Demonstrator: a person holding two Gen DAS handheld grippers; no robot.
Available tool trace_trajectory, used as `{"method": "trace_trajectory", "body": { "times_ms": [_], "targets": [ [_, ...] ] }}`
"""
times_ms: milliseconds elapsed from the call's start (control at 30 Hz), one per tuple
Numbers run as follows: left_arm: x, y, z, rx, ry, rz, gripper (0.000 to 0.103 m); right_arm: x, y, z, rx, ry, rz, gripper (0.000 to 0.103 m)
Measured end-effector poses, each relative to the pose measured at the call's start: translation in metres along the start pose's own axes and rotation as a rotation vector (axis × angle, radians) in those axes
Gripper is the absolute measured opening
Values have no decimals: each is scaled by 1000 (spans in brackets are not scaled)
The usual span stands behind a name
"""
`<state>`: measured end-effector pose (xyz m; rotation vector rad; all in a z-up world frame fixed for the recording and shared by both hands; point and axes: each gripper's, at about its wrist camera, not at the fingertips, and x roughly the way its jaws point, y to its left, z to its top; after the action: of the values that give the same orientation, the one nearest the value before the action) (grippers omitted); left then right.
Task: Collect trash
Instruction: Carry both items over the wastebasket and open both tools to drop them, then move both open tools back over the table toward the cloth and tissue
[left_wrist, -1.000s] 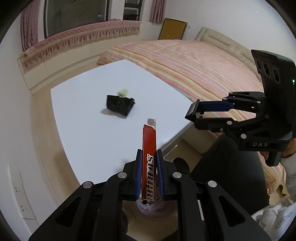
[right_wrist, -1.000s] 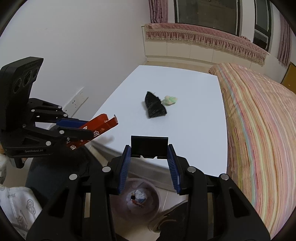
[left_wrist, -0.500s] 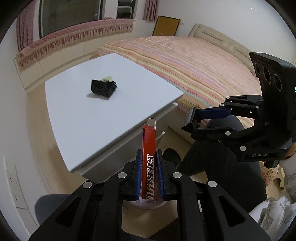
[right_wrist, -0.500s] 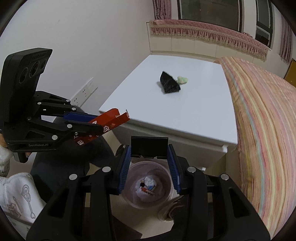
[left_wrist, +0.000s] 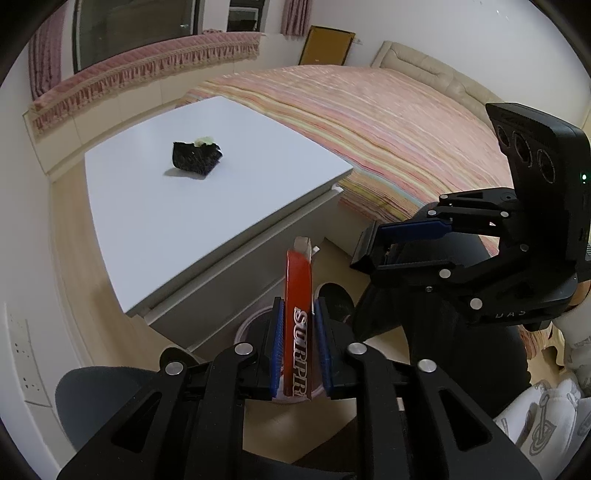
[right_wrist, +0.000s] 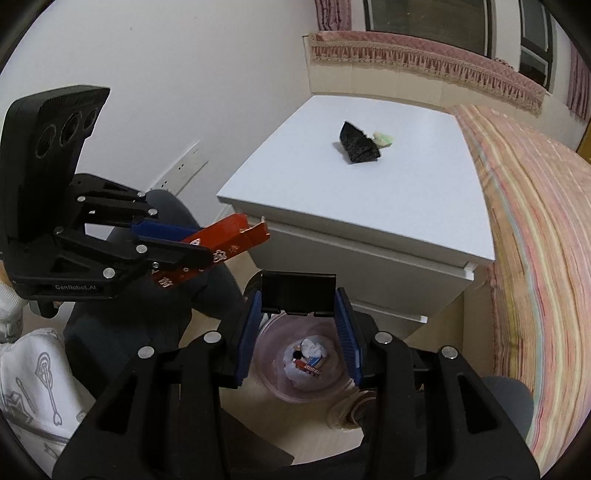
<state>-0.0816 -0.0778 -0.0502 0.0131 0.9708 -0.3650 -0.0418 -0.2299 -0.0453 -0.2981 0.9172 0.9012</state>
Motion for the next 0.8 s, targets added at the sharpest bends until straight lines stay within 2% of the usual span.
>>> {"method": "trace_trajectory", "body": {
  "times_ms": [33,67,100,133,167,300,800],
  "targets": [
    [0,0,0,0,1,6,35,0,-1,-1,4,1,-2,66],
    [1,1,-1,-4,-2,13,57,0,-2,-2,10,-1,2,75],
    [0,4,-2,-16,-10,17,72,0,-4,-2,19,-4,1,87],
    [-1,6,-2,-26,-18,22,77,0,-5,-2,26,-7,-9,91],
    [-2,7,-2,-31,-24,33,89,1,-7,-3,31,-4,-20,93],
    [-4,14,0,-56,-38,67,96,4,-13,-2,60,3,-45,97],
    [-5,27,8,-96,-48,90,96,5,-22,7,71,-2,-59,100]
  ]
}}
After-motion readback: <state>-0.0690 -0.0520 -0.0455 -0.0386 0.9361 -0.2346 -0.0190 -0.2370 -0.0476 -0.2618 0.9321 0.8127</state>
